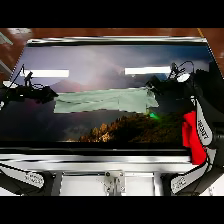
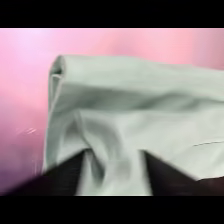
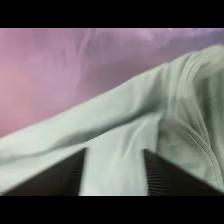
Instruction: Fold the shirts.
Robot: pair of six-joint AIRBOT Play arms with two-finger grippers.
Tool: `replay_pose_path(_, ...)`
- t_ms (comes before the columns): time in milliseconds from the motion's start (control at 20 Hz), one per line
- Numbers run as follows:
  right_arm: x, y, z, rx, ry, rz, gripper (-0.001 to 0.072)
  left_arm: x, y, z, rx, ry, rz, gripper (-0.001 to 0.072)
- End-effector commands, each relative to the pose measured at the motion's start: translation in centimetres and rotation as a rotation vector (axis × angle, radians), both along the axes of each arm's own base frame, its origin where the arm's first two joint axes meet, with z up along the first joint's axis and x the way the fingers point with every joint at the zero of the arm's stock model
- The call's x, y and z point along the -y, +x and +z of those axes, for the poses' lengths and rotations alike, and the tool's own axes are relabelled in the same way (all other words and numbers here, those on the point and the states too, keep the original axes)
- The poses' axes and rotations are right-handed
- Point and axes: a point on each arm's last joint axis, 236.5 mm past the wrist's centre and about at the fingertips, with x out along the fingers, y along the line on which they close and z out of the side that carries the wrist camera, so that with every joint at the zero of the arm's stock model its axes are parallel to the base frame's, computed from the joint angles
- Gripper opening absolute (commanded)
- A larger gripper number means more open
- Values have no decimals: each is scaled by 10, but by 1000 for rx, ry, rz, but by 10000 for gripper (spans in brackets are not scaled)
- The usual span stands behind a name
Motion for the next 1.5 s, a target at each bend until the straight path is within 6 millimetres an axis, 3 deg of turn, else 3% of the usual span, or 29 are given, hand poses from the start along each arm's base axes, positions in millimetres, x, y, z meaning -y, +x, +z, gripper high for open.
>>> replay_pose_path(0, 3, 0, -19, 3, -60, 101, 588, -1, 4, -6, -26, -23, 22, 652)
replay_pose_path(50, 13, -8, -20, -9, -105, 140, 590, -3, 2, -2, -30, -26, 13, 652)
replay_pose_path(100, 32, -21, -25, -45, -188, 178, 694, -7, 0, 4, -34, -33, 5, 652)
replay_pose_path(200, 75, -49, -33, -167, -311, 191, 693, -13, -4, 17, -45, -58, -17, 651)
replay_pose_path(350, 92, -70, -33, -261, -248, 152, 693, -9, -12, 37, -59, -84, -67, 650)
replay_pose_path(800, 23, -46, -50, -281, 210, 53, 693, 32, -4, 83, 23, -218, -97, 648)
replay_pose_path(1100, -13, -45, -61, -269, 209, 117, 682, 55, -2, 89, 35, -249, -130, 648)
replay_pose_path(1150, -18, -44, -60, -255, 205, 131, 637, 59, -2, 89, 33, -250, -139, 648)
replay_pose_path(1250, -23, -45, -56, -244, 202, 153, 163, 71, -3, 90, 31, -252, -162, 631)
replay_pose_path(1300, -25, -49, -51, -250, 210, 171, 64, 78, -4, 90, 29, -255, -176, 500)
replay_pose_path(1350, -25, -52, -42, -245, 208, 191, 62, 88, -5, 90, 26, -259, -194, 299)
replay_pose_path(1400, -26, -57, -30, -232, 197, 220, 58, 101, -7, 91, 24, -264, -218, 177)
replay_pose_path(1450, -26, -61, -13, -215, 183, 247, 59, 116, -10, 90, 17, -264, -249, 100)
